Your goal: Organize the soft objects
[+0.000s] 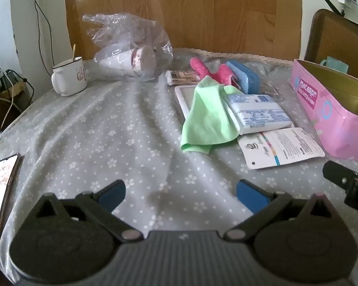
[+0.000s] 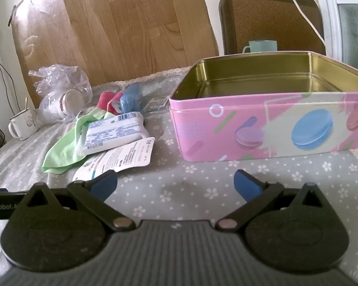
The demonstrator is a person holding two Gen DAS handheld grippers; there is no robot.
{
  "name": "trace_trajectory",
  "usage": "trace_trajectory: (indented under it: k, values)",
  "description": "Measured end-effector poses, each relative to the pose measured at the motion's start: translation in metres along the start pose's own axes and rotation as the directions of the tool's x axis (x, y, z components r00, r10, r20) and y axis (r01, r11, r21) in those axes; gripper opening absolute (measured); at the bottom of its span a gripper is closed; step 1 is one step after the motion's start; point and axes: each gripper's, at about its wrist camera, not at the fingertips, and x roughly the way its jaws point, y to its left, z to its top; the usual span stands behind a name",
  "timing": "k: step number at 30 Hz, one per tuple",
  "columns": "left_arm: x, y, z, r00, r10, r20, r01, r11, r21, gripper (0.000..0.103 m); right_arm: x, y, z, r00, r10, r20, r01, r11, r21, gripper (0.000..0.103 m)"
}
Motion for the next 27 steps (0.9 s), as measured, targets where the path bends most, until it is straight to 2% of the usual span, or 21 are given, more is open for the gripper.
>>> trace_trajectory:
  k: [4, 6, 10, 12, 15, 18, 21, 23, 25, 26, 27]
  values:
    - [0.000, 0.000, 0.000, 1.000, -0.004, 0.017, 0.004, 1.000, -0.015, 0.103, 0.000, 0.000, 0.000, 1.000, -0.001, -0.002, 0.001, 1.000, 0.000, 0.103]
    - [-0.004, -0.003, -0.001, 0.999, -0.010, 0.050, 0.011, 1.000, -0.023, 0.103, -0.001, -0.001, 0.001, 1.000, 0.000, -0.002, 0.000, 1.000, 0.002, 0.103]
    - [-0.006, 0.006, -0.003, 0.989, -0.073, 0.132, 0.085, 0.993, -0.082, 0.103, -0.002, -0.001, 0.001, 1.000, 0.005, 0.006, -0.005, 1.000, 0.004, 0.103]
    - [-0.009, 0.011, -0.003, 0.978, -0.098, 0.184, 0.119, 0.987, -0.108, 0.103, -0.004, -0.001, 0.001, 1.000, 0.010, 0.020, -0.010, 1.000, 0.004, 0.103]
    - [-0.016, 0.014, 0.003, 0.961, -0.077, 0.266, 0.112, 0.986, -0.120, 0.103, -0.014, -0.003, 0.003, 0.998, 0.002, 0.067, -0.004, 1.000, 0.022, 0.103]
    - [-0.021, 0.015, 0.010, 0.927, -0.075, 0.368, 0.113, 0.990, -0.084, 0.103, -0.023, -0.005, 0.005, 0.988, -0.038, 0.151, 0.029, 0.998, 0.059, 0.103]
    - [-0.019, 0.013, 0.015, 0.890, -0.033, 0.454, 0.074, 0.995, -0.073, 0.103, -0.034, -0.001, 0.013, 0.949, -0.098, 0.299, 0.090, 0.995, 0.041, 0.103]
    - [-0.018, 0.012, 0.015, 0.868, -0.008, 0.496, 0.055, 0.995, -0.080, 0.103, -0.041, 0.007, 0.018, 0.902, -0.144, 0.407, 0.161, 0.987, -0.007, 0.103]
    - [-0.016, 0.010, 0.012, 0.848, 0.019, 0.530, 0.034, 0.995, -0.090, 0.103, -0.043, 0.012, 0.016, 0.846, -0.181, 0.502, 0.230, 0.972, -0.036, 0.103]
    - [-0.015, 0.008, 0.010, 0.840, 0.031, 0.542, 0.022, 0.996, -0.091, 0.103, -0.043, 0.014, 0.012, 0.820, -0.191, 0.540, 0.258, 0.965, -0.049, 0.103]
    - [-0.013, 0.007, 0.011, 0.841, 0.038, 0.540, 0.012, 0.996, -0.090, 0.103, -0.041, 0.016, 0.006, 0.805, -0.196, 0.560, 0.277, 0.959, -0.063, 0.103]
